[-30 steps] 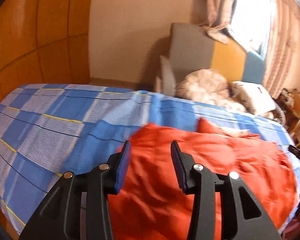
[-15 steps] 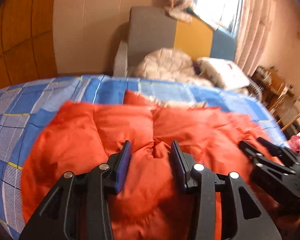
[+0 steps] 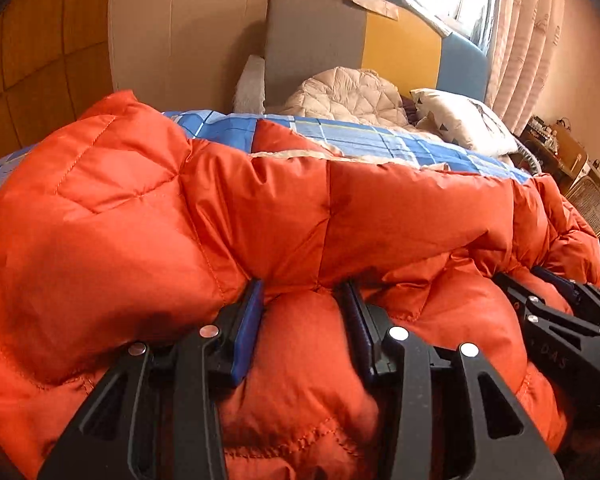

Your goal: Fold large clothes

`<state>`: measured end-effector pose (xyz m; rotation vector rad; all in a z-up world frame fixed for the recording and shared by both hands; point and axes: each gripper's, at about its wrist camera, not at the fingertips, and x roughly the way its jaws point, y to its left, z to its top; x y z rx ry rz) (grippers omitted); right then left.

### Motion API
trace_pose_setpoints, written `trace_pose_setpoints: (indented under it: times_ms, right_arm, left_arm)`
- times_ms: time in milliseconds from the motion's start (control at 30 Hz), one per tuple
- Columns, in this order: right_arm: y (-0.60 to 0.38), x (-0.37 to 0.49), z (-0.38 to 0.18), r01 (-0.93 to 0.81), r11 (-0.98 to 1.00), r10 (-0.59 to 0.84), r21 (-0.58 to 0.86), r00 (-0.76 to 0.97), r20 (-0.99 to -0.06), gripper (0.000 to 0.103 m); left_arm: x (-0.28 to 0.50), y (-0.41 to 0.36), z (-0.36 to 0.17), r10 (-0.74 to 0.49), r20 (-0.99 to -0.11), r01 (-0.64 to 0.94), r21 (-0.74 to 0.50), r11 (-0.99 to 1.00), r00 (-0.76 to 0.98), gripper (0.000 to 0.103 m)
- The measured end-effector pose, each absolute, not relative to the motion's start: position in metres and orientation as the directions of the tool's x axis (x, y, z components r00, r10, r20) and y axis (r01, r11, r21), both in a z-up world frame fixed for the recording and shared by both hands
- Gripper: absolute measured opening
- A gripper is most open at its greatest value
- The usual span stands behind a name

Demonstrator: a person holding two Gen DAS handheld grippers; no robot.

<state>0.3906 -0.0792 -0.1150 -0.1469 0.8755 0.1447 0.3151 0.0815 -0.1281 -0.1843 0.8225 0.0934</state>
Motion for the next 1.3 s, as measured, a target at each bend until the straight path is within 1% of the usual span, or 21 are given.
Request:
trace_pose_setpoints:
  times_ms: [67,100,133,267,433,500,567,700,867,900,1100,1267,1300]
  right_arm:
    - [-0.083,0.388,-0.108,-0.189,0.981,0.083,-0.045,0.619,-0.781,0.06]
    - [-0.086,0.385,-0.103,-0.191,0.981,0.101,-0.025,0.621,-0.777,0.064]
    - [-0.091,0.377,-0.096,-0.19,0.982,0.131,0.011,0.632,-0.764,0.065]
    - [-0.109,0.348,-0.071,-0.202,0.975,0.205,0.091,0.664,-0.719,0.075]
    - [-0.153,0.32,-0.055,-0.161,0.964,0.265,0.213,0.669,-0.695,0.075]
    - [-0.178,0.313,-0.053,-0.121,0.953,0.285,0.277,0.666,-0.689,0.079]
    - [-0.213,0.304,-0.055,-0.045,0.94,0.28,0.339,0.669,-0.688,0.079]
    - [-0.259,0.294,-0.068,0.069,0.917,0.249,0.392,0.67,-0.7,0.081]
    - [-0.3,0.286,-0.098,0.171,0.838,0.3,0.519,0.649,-0.699,0.081]
    - [-0.303,0.286,-0.102,0.175,0.821,0.32,0.544,0.648,-0.691,0.082]
    - [-0.313,0.294,-0.124,0.211,0.732,0.409,0.648,0.625,-0.665,0.083]
    - [-0.308,0.301,-0.136,0.216,0.69,0.465,0.691,0.6,-0.651,0.083]
    - [-0.308,0.303,-0.139,0.222,0.677,0.477,0.701,0.593,-0.648,0.085]
  left_arm:
    - [0.311,0.078,-0.119,0.028,-0.74,-0.17,-0.118,0.978,0.672,0.04]
    - [0.303,0.076,-0.111,0.026,-0.729,-0.173,-0.129,0.976,0.684,0.041]
    - [0.297,0.075,-0.105,0.024,-0.718,-0.171,-0.133,0.976,0.696,0.045]
    - [0.265,0.061,-0.081,0.008,-0.665,-0.132,-0.136,0.982,0.747,0.047]
    - [0.239,0.049,-0.073,-0.043,-0.638,-0.074,-0.156,0.985,0.769,0.047]
    - [0.231,0.044,-0.076,-0.064,-0.64,-0.054,-0.163,0.985,0.765,0.047]
    - [0.225,0.041,-0.081,-0.078,-0.644,-0.042,-0.169,0.985,0.761,0.047]
    - [0.221,0.038,-0.087,-0.1,-0.645,-0.029,-0.187,0.982,0.758,0.047]
    - [0.228,0.04,-0.089,-0.122,-0.644,-0.016,-0.204,0.979,0.756,0.047]
    - [0.23,0.041,-0.09,-0.124,-0.645,-0.017,-0.208,0.978,0.754,0.047]
    - [0.243,0.048,-0.093,-0.141,-0.649,-0.029,-0.244,0.969,0.748,0.047]
    - [0.248,0.049,-0.104,-0.136,-0.658,-0.034,-0.239,0.97,0.74,0.047]
    - [0.248,0.049,-0.106,-0.14,-0.658,-0.029,-0.238,0.971,0.74,0.047]
